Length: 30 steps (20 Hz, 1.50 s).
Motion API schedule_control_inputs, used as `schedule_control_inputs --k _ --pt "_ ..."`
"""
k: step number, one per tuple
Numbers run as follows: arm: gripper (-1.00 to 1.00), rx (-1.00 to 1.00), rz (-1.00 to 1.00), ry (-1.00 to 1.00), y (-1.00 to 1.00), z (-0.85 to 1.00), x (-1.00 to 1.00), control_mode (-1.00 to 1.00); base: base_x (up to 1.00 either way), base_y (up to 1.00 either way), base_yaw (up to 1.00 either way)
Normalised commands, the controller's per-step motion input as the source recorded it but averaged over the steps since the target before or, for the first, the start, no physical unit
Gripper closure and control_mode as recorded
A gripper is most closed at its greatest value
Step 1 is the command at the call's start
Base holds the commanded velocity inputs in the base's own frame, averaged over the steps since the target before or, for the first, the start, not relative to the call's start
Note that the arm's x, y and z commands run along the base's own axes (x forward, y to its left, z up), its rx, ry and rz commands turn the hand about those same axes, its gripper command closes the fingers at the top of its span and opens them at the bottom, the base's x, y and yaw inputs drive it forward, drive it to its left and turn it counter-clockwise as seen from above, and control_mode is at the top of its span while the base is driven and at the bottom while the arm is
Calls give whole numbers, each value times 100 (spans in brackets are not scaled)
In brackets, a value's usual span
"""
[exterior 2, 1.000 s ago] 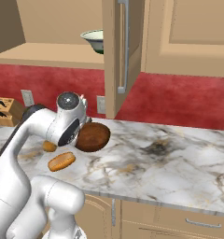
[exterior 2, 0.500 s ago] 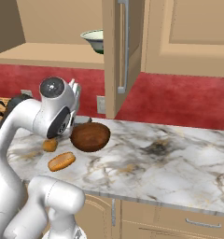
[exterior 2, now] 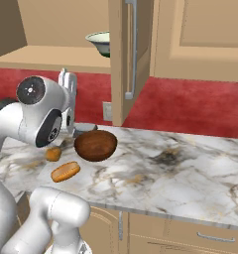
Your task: Pick both bowls and place them on the counter. Then place the hotdog bun in one bowl and place the potato in the other bowl.
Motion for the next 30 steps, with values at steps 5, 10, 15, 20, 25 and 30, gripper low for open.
schedule_control_inputs --k 5,10,15,20,25,30 --pt "-100 -16 -20 -27 7 51 -6 -100 0 0 0" --pt "-100 -6 -24 -15 5 58 -8 -100 0 0 0" --pt "-100 -1 -18 -26 0 61 -8 -100 0 0 0" --pt "-100 -3 -13 -4 2 33 2 -100 0 0 0" --pt "-100 -4 -6 0 7 6 31 -100 0 0 0" --pt "-100 2 0 2 2 32 22 -100 0 0 0"
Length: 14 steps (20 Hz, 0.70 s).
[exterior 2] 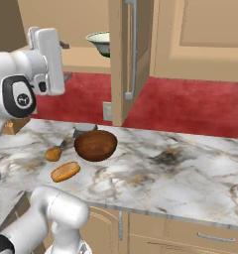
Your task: Pick both bowls and place them on the counter. Then place the hotdog bun in one bowl and place the potato in the other bowl.
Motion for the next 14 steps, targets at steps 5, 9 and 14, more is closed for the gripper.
schedule_control_inputs --k 5,9,14 --pt "-100 14 0 8 0 32 10 -100 0 0 0" --pt "-100 15 0 7 0 14 34 -100 0 0 0" --pt "-100 3 4 0 0 0 41 -100 0 0 0"
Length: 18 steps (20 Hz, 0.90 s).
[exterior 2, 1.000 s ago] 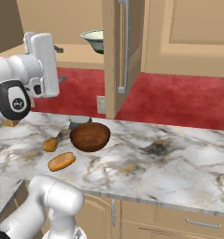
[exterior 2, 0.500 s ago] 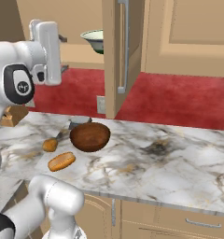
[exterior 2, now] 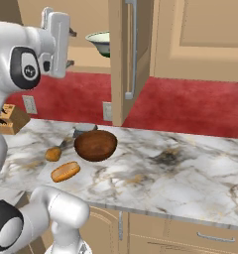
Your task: Pick both bowls and place them on the counter. Then place the hotdog bun in one bowl and place the potato in the other bowl.
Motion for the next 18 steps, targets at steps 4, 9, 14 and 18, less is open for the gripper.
schedule_control_inputs --k 4,9,14,18 --pt "-100 0 7 0 4 -22 40 -100 0 0 0" --pt "-100 0 1 2 0 -7 39 -100 0 0 0" --pt "-100 0 0 5 0 0 37 -100 0 0 0" --pt "-100 0 0 8 0 0 44 -100 0 0 0"
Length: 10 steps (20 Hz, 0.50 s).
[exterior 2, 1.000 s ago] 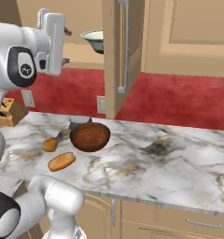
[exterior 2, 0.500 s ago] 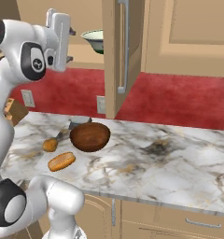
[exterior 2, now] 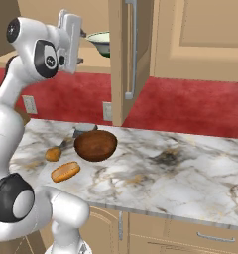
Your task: Pick both bowls and place them on the counter. Then place the hotdog bun in one bowl and place the potato in the other bowl.
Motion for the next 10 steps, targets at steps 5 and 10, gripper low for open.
schedule_control_inputs --k 5,10 --pt "-100 0 0 4 0 -2 46 -100 0 0 0" --pt "-100 0 0 5 0 -13 47 -100 0 0 0"
